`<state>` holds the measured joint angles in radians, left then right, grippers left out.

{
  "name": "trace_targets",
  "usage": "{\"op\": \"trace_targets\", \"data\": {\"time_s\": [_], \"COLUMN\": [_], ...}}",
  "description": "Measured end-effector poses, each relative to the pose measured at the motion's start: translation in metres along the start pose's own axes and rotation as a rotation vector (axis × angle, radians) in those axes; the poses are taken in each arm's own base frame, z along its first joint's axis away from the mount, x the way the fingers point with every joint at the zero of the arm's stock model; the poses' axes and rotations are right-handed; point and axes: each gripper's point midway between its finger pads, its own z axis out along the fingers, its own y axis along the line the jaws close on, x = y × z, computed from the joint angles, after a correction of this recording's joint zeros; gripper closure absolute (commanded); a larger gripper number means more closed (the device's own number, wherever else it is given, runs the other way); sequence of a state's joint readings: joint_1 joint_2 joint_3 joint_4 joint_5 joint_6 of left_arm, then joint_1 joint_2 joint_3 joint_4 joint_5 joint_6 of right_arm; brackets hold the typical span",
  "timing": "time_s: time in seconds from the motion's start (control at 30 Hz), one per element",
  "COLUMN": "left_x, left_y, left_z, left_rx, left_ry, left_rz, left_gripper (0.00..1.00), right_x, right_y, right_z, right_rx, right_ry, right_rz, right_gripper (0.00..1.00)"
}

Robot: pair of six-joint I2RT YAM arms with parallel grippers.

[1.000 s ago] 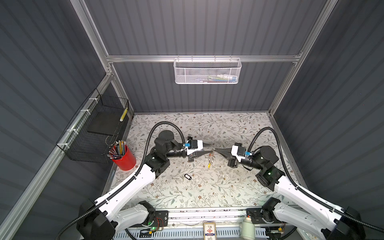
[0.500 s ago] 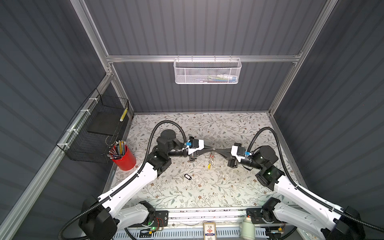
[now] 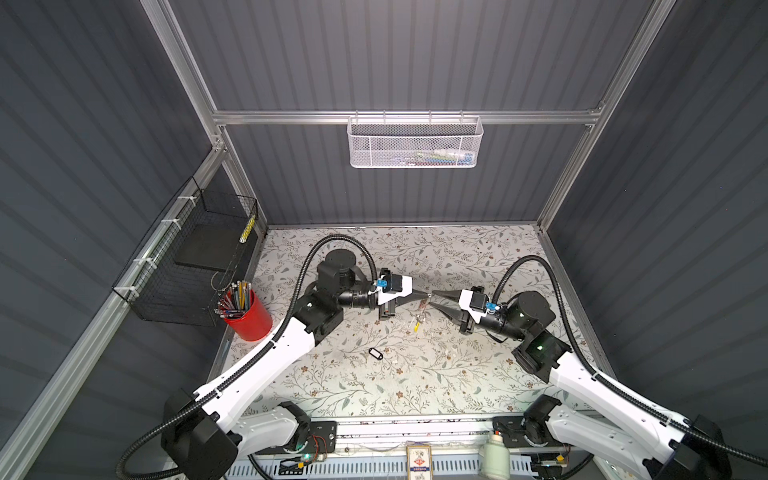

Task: Put the keys on the keyring
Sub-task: 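Open the left gripper and release the keyring while the right gripper holds it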

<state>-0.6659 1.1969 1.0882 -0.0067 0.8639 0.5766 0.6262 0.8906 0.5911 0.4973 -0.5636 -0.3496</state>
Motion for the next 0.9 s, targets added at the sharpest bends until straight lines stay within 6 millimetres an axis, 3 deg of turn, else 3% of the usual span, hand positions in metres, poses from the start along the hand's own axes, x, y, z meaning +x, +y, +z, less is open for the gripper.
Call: {"op": "trace_targets", "data": {"time_s": [0.13, 0.43, 0.9], "left_x": [0.001, 0.025, 0.03], "left_y": [0.003, -0.006, -0.006], "left_z": [-0.002, 0.008, 0.009], "left_rx": [0.001, 0.046, 0.04], "left_ry": [0.066, 0.258, 0.321], "left_rz": [0.048, 0.16, 0.267], "left_gripper": [1.0, 1.0, 1.0], "right_x": [-0.003, -0.011, 0.008], "right_y": [-0.007, -0.01, 0.008], "right_z": [-0.008, -0.011, -0.01], "right_rx": [0.041, 0.029, -0.079], "right_ry": [0.051, 0.111, 0.177], "right_rz": [-0.065, -0.165, -0.171], "right_gripper": [0.67, 0.71, 0.72]}}
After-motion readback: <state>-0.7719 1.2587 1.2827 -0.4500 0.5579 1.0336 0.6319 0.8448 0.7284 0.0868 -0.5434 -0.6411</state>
